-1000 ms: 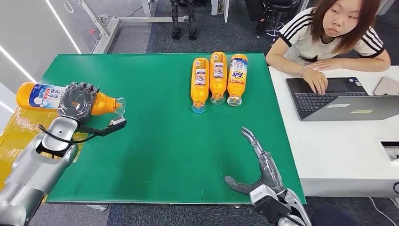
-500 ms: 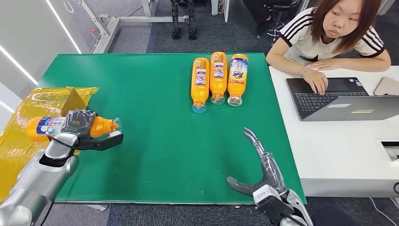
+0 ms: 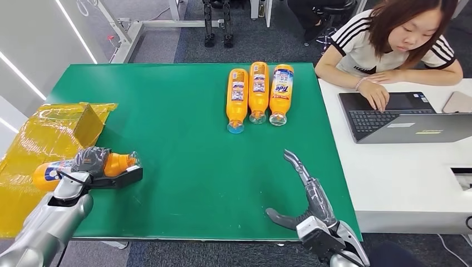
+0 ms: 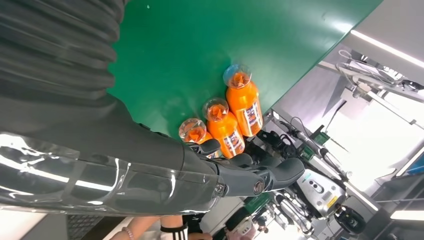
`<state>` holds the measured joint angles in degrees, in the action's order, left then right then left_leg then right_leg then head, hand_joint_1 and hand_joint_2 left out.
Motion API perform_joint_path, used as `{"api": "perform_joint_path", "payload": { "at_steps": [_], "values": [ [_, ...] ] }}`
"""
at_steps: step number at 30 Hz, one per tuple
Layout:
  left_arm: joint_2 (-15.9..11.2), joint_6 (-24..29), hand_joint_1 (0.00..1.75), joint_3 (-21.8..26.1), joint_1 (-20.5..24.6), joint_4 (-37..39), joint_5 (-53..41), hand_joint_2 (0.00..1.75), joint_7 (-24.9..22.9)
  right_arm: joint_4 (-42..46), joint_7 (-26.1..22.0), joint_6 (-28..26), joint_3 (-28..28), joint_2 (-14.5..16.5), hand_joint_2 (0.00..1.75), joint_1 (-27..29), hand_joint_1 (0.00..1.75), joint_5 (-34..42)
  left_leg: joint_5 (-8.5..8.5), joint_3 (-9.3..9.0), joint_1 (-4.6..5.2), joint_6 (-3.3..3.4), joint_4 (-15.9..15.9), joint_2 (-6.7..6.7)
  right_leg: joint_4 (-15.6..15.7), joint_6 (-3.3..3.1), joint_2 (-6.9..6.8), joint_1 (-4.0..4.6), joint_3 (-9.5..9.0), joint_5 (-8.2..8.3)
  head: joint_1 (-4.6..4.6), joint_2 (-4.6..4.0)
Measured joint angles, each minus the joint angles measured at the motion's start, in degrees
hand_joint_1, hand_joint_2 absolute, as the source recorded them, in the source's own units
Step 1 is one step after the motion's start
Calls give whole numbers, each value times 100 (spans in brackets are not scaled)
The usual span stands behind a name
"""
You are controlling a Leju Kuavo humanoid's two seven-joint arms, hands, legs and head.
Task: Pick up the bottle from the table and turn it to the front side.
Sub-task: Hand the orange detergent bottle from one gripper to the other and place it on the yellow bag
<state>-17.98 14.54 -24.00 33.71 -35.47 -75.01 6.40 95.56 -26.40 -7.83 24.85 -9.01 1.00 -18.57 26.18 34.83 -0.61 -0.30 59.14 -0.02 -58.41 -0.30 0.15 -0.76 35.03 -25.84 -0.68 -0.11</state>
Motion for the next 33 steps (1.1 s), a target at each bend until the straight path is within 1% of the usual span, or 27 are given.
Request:
{"api": "perform_joint_path", "payload": {
  "at_steps": [6,7,10,11,18,21,23,25,30,33],
  "values": [
    [159,132,175,132,227,546,26,175,220,-120,0,60,61,28,175,-148,0,11,-4,-33,0,-5,-5,-7,-3,-6,-12,0,-32,-2,-1,0],
    [176,136,160,146,250,603,27,175,227,-134,0,61,70,30,175,-161,0,12,-5,-38,0,-7,-5,-7,-4,-7,-12,0,-38,-2,-1,0],
    [212,161,29,168,300,726,34,175,267,-169,0,60,92,36,175,-187,0,20,-6,-50,0,-9,-6,-10,-6,-8,-14,1,-49,-2,0,0],
    [222,195,0,174,310,759,50,175,319,-178,0,61,101,37,175,-196,0,30,-6,-52,0,-9,-6,-10,-6,-8,-14,0,-51,-2,-1,0],
    [302,719,0,336,246,880,460,175,1193,-230,29,87,137,38,175,-322,0,186,-8,-52,1,-8,-7,-21,-8,-8,-23,0,-53,-2,0,0],
    [416,842,0,503,173,880,965,175,1622,-252,57,80,151,38,175,-345,0,230,-8,-51,2,-8,-6,-25,-6,-7,-26,-1,-54,-2,-1,0],
    [523,810,0,691,136,868,1511,175,2001,-281,63,79,159,38,175,-351,0,247,-8,-50,3,-7,-6,-29,-5,-6,-30,-1,-55,-3,0,0],
    [619,745,0,879,111,840,1913,175,2257,-314,63,79,163,38,175,-358,0,267,-8,-49,4,-7,-6,-32,-4,-5,-34,-2,-56,-4,0,0],
    [747,606,0,1113,30,717,2300,175,2475,-385,53,86,179,37,175,-393,0,322,-8,-50,3,-7,-6,-34,-5,-4,-37,-2,-57,-5,-1,0],
    [798,434,0,1166,-107,497,2872,175,2736,-473,25,126,235,35,175,-504,0,443,-8,-53,3,-7,-6,-32,-5,-6,-34,-1,-56,-4,-2,0]
  ]
}}
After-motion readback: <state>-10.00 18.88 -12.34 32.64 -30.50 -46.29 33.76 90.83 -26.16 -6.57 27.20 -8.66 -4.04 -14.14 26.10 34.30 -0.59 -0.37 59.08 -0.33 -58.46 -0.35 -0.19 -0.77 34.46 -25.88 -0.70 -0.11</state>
